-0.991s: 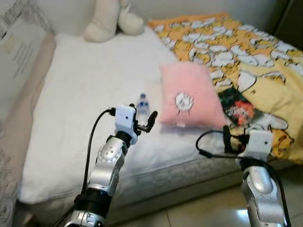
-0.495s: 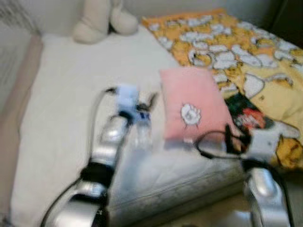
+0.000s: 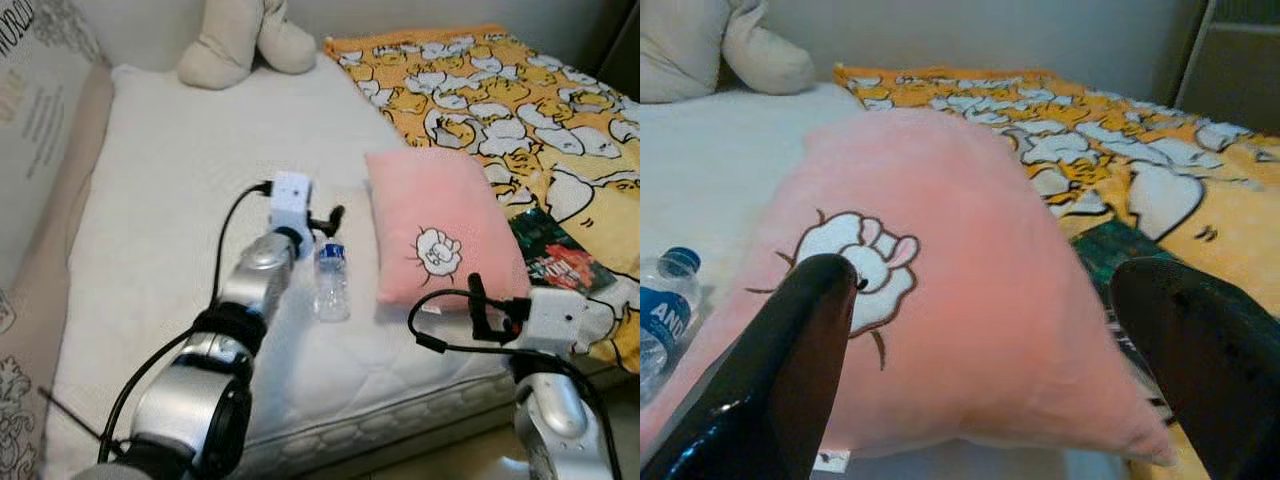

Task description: Clean up the room

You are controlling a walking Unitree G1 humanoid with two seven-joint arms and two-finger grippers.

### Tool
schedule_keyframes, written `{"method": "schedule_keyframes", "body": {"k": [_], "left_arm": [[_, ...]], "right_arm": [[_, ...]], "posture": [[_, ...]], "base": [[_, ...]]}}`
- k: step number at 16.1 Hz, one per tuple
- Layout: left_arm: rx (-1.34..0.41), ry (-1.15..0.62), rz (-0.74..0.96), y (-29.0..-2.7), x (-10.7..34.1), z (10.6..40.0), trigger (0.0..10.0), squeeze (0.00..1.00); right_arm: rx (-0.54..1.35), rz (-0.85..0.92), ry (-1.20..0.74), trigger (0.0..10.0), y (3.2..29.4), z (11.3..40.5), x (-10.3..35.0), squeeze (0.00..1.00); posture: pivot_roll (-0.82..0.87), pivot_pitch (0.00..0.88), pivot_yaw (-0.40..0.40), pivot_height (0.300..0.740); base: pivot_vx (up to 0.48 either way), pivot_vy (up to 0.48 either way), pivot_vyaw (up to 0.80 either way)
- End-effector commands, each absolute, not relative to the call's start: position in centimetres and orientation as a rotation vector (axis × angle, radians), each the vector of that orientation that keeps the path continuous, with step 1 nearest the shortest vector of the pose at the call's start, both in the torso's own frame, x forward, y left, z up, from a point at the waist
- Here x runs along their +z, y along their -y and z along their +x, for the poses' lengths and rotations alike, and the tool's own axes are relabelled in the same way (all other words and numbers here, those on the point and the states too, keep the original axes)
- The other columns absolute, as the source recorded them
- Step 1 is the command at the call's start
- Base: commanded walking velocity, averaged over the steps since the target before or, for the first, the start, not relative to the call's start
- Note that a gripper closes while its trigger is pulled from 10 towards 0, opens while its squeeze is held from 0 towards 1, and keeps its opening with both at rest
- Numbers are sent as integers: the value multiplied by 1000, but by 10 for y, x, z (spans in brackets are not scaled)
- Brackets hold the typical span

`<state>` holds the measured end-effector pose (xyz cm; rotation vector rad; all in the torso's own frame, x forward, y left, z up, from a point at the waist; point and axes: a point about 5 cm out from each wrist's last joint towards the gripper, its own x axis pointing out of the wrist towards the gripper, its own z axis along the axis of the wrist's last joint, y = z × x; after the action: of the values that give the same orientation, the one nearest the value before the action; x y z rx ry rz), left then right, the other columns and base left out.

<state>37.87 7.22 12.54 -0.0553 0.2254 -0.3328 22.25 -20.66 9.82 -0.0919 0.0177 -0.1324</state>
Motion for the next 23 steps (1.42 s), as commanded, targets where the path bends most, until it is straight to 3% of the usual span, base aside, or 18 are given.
{"method": "schedule_keyframes", "body": {"k": [1,11,16,21,22,23], "left_arm": [[-296,-269,-48,-73,123,381,10000,0],[-256,-424,-9,-61,95,370,10000,0],[-259,-476,-41,-61,87,366,10000,0],[-292,-528,-54,-51,76,357,10000,0],[-284,-538,-55,-52,73,355,4667,0],[-288,-552,-66,-52,69,353,0,0]], "right_arm": [[-102,-96,-32,10000,205,217,101,0],[21,-151,-233,10000,194,146,91,0],[34,-147,-274,10000,187,128,93,0],[70,-141,-295,10000,182,128,93,0],[74,-144,-295,10000,183,130,93,0],[75,-147,-294,10000,185,133,93,0]], "posture": [[-258,7,30,740],[-356,198,7,740],[-380,245,7,740],[-361,251,-28,740],[-358,249,-33,740],[-353,246,-40,740]], "base": [[0,0,0],[0,0,0],[0,0,0],[0,0,0],[0,0,0],[0,0,0]]}}
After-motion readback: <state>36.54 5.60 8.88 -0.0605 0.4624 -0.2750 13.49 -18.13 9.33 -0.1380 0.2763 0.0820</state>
